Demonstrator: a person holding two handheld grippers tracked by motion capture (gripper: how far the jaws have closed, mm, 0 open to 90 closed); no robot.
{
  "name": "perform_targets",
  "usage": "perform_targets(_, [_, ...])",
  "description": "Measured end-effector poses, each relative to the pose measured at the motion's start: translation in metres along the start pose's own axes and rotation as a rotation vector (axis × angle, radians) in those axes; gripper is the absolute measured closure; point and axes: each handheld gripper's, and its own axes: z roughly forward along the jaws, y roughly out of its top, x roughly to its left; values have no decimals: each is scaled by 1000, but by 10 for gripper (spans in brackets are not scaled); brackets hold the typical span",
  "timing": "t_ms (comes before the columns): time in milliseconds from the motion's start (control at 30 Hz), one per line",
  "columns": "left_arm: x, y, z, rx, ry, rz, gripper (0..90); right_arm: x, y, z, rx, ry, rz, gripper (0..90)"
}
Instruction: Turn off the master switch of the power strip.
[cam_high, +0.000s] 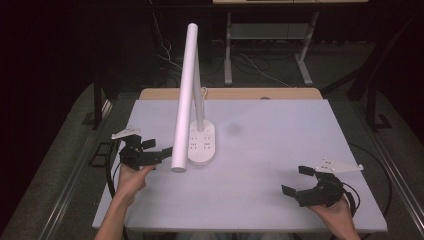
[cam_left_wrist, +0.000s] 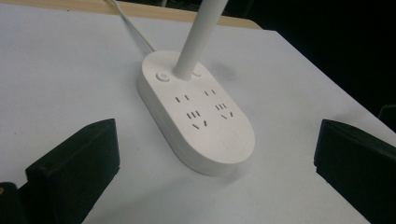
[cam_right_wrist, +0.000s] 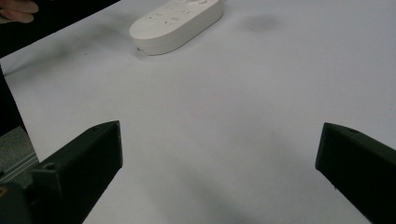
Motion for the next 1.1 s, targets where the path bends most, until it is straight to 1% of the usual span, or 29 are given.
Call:
perform_targets(233, [-12,-15,-4,-18,-23,17,0,0,0,1,1,0,-6,0])
perform_targets(300, [-16,-19,-4,-14,-22,31,0,0,0,1,1,0,-6,0])
perform_targets(367, [-20,-23,-4,-18,-29,38,0,0,0,1,2,-1,-12,0])
perform_targets(433, [-25,-27,-4,-19,-37,53,0,0,0,1,3,-1,-12,0])
perform_targets(500, [-29,-31,-4,-18,-33,70,0,0,0,1,4,0,-14,0])
perform_targets(533, [-31,-33,-4,-20,-38,84,0,0,0,1,5,0,-14,0])
perform_targets(633, [-36,-38,-4,-18,-50,105,0,0,-1,1,7,1,-10,0])
perform_targets(833, [-45,-45,-4,-14,-63,156,0,1,-1,2,15,7,-5,0])
perform_targets(933, [-47,-49,-1,1,-65,187,0,1,-1,2,19,8,-5,0])
perform_targets(1100, [-51,-54,3,21,-75,211,0,1,-2,1,19,11,-3,0])
